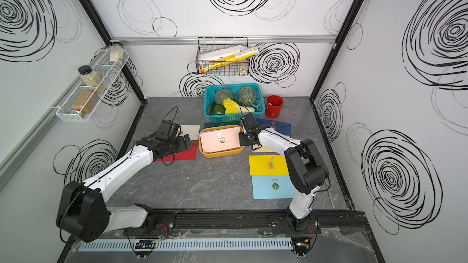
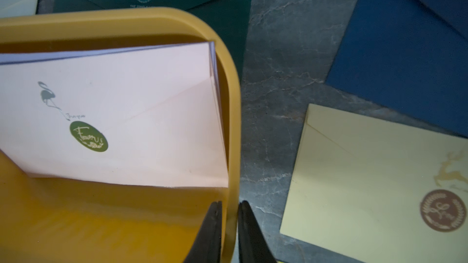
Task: Put the sealed envelopes into the storage box
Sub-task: Adjust the storage box at the center of the board.
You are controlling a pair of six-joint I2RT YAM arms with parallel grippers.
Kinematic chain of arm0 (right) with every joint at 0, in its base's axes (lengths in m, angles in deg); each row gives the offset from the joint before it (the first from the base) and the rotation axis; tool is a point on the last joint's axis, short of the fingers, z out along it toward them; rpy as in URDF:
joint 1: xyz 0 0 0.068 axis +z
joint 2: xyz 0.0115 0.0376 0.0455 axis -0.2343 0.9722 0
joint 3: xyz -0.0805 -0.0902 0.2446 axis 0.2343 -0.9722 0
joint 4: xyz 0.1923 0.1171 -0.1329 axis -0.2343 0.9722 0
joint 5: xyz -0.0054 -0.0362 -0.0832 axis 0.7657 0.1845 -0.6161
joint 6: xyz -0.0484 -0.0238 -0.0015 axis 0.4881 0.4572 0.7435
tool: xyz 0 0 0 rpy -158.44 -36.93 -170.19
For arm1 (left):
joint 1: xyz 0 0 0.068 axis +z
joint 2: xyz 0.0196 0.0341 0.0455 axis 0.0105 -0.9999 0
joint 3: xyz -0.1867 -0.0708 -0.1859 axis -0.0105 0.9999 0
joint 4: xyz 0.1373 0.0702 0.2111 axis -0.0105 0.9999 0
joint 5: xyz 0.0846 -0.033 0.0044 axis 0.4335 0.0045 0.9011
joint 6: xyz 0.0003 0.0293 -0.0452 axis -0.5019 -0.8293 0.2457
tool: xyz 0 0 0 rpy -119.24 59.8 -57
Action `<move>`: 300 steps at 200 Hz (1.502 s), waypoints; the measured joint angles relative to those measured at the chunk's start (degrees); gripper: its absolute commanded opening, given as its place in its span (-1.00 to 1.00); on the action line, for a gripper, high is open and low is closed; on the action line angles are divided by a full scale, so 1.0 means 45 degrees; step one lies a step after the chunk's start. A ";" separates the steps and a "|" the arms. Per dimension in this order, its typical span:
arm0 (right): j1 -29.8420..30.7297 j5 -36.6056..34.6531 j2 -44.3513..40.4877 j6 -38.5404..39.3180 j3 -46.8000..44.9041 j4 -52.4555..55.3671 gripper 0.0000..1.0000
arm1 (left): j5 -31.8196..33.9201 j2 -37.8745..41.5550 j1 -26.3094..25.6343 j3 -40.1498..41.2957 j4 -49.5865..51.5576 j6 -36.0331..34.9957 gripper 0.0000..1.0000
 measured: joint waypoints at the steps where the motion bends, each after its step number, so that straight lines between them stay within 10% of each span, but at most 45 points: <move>1: 0.0000 0.0000 0.0000 0.0000 -0.0005 -0.0005 -0.72 | 0.0000 0.0000 -0.0005 -0.0005 0.0005 0.0000 0.98; 121: -0.0034 0.1515 -0.2215 -0.1817 -0.2905 -0.0913 -0.65 | 0.0078 -0.0087 -0.0136 -0.0976 0.0102 0.0005 0.98; 185: -0.0131 0.1821 -0.3512 -0.2633 -0.3259 -0.0622 0.49 | 0.0165 -0.0423 -0.0719 -0.1613 0.0291 0.0010 0.98; 300: -0.4639 0.0981 -0.1243 -0.0865 -0.1370 -0.0073 0.52 | 0.0976 -0.0641 -0.3614 -0.3186 0.0923 0.0398 0.98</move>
